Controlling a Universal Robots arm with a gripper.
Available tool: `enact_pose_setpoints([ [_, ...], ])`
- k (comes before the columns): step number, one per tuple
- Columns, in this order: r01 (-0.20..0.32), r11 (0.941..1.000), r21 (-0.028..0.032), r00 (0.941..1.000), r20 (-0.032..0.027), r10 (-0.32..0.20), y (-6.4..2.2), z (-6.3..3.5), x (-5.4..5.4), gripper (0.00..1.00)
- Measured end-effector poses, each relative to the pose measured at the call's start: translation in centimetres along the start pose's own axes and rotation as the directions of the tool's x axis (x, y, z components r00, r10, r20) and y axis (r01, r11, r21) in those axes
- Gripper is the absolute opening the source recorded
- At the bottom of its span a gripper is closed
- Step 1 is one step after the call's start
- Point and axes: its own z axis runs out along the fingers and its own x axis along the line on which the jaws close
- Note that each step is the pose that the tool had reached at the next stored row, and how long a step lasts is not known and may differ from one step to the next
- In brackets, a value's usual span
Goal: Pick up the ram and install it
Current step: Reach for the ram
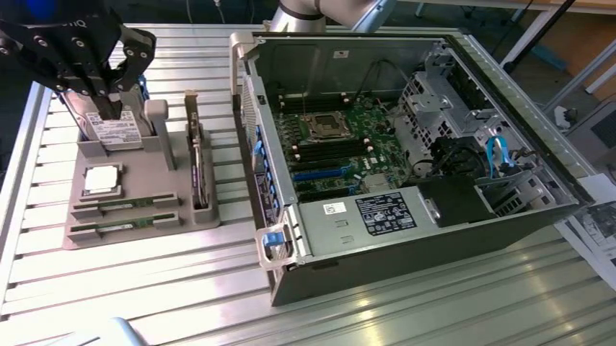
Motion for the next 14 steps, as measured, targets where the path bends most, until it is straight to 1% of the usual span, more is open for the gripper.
enact_pose_setpoints([
  [3, 0.0, 1.0, 0.0006, 1.0, 0.0001, 0.0, -1.17, -0.04, -0.1, 0.1],
  [5, 0.0, 1.0, 0.0025, 1.0, 0.0003, 0.0, -1.88, -0.06, -0.2, 0.1],
  [7, 0.0, 0.9999, 0.0106, 1.0, 0.0011, 0.0, -2.61, -0.09, -0.3, 0.1],
  [8, 0.0, 0.9999, 0.0162, 1.0, 0.0017, 0.0, -2.98, -0.1, -0.3, 0.1],
  [11, 0.001, 0.9996, 0.0281, 1.0, 0.0029, -0.001, -3.76, -0.12, -0.4, 0.1],
  [12, 0.001, 0.9996, 0.0292, 1.0, 0.003, -0.001, -3.8, -0.12, -0.4, 0.1],
  [14, 0.001, 0.9996, 0.0293, 1.0, 0.0029, -0.001, -3.8, -0.12, -0.4, 0.1],
])
